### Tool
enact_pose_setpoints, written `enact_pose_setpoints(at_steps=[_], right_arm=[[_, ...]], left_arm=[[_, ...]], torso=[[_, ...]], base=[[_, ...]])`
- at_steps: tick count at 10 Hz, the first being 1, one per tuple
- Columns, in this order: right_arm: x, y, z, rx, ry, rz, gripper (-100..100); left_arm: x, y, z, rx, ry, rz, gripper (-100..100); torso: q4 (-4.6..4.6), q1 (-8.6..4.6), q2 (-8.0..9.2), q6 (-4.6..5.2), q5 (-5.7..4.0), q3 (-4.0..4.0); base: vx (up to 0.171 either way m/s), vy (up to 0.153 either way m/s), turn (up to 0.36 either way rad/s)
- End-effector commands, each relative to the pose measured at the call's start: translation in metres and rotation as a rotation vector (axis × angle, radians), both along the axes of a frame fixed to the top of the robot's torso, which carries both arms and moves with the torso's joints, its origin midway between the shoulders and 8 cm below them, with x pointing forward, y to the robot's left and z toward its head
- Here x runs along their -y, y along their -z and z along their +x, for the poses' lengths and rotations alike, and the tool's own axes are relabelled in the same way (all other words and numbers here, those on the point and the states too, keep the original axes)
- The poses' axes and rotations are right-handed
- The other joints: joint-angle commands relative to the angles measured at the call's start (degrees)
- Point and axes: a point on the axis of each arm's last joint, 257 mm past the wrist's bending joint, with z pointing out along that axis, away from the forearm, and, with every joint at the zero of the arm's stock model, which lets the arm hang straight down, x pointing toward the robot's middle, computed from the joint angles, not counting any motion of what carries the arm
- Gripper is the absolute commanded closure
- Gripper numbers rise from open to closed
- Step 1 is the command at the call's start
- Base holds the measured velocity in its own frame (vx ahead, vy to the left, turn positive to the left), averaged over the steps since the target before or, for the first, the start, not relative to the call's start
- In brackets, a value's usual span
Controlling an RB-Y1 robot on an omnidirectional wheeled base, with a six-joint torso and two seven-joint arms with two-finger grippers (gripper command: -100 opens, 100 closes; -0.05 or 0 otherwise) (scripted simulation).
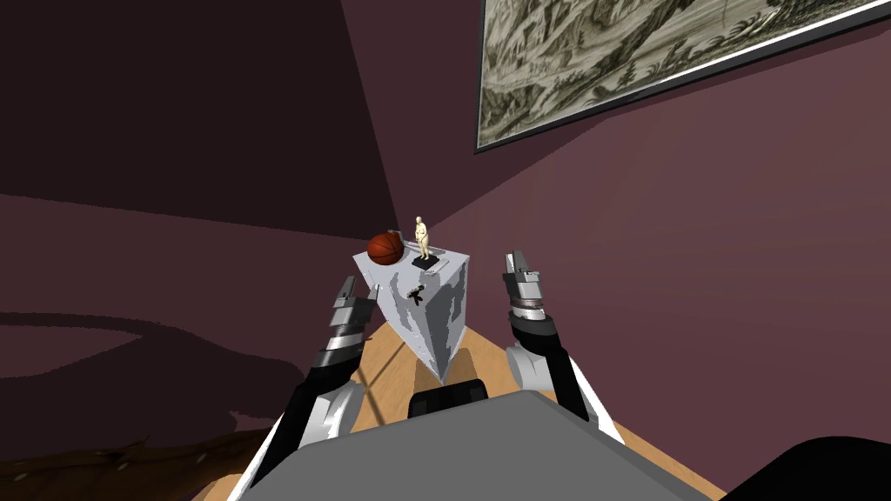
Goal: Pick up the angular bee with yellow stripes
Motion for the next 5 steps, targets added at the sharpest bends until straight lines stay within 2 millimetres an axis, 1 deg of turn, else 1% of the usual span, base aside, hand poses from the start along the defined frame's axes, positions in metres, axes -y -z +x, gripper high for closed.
enact_pose_setpoints(at_steps=[1,3,4,5], right_arm=[[0.0,0.0,0.0,0.0,0.0,0.0,0],[0.0,0.0,0.0,0.0,0.0,0.0,0],[0.0,0.0,0.0,0.0,0.0,0.0,0],[0.0,0.0,0.0,0.0,0.0,0.0,0]], left_arm=[[0.004,0.009,0.007,-0.046,0.015,-0.001,-100],[0.007,0.017,0.012,-0.083,0.027,-0.003,-100],[0.011,0.023,0.017,-0.115,0.04,-0.006,-100],[0.011,0.025,0.017,-0.122,0.04,-0.006,-100]], torso=[[0.0,0.0,0.0,0.0,0.0,0.0],[0.0,0.08,0.01,0.0,0.01,0.01],[0.01,0.04,0.02,0.0,0.01,0.01],[0.0,0.04,0.01,0.0,0.01,0.0]], base=[[-0.01,0.057,-0.011],[-0.024,0.078,-0.018],[-0.017,0.068,-0.014],[-0.017,0.049,-0.011]])
